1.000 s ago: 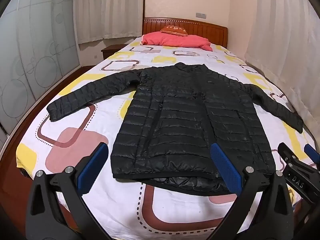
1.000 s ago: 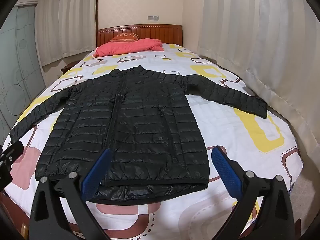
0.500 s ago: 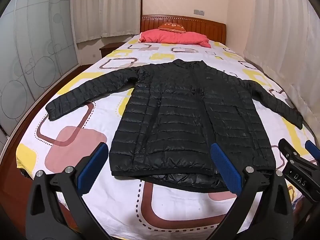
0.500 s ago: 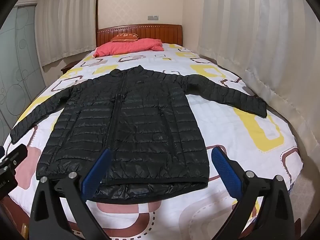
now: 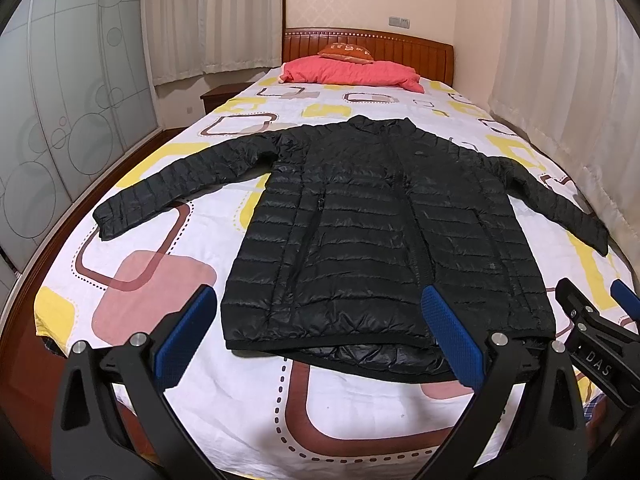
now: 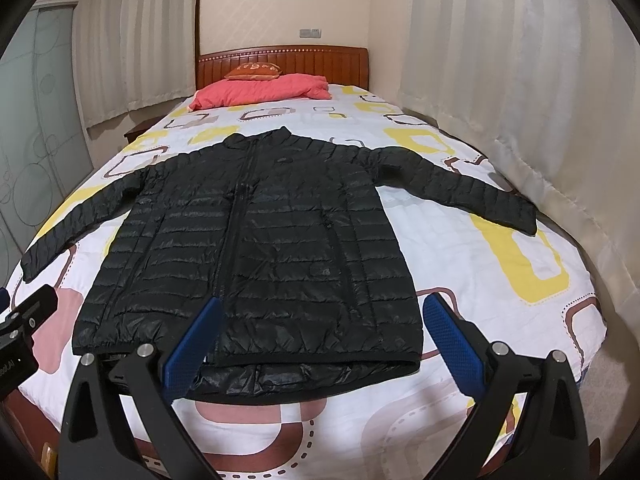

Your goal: Fold large clothes

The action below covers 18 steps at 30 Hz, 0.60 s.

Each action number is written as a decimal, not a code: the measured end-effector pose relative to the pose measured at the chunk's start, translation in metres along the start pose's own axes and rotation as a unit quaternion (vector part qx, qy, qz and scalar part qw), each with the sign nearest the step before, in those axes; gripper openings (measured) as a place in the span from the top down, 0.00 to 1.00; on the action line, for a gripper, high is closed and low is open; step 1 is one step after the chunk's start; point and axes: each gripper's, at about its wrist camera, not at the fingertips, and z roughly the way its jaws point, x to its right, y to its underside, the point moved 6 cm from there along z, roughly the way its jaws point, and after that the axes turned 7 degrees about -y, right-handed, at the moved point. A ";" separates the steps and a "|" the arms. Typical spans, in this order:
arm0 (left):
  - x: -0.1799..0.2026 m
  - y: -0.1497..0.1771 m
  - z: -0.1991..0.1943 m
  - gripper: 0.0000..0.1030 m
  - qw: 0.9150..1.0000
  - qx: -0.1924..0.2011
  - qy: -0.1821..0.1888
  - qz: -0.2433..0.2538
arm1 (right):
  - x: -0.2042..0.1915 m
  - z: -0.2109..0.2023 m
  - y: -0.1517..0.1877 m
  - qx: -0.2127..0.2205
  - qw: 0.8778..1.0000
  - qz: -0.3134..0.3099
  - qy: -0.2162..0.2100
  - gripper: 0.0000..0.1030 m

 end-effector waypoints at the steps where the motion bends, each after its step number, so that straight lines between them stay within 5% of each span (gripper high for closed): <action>1: 0.000 0.002 0.000 0.02 1.000 0.000 0.000 0.000 | 0.000 0.000 0.000 0.000 1.000 0.000 0.000 0.04; 18: 0.002 0.001 0.004 0.02 1.000 -0.008 0.007 0.008 | -0.003 0.001 0.003 -0.001 1.000 -0.003 -0.001 0.04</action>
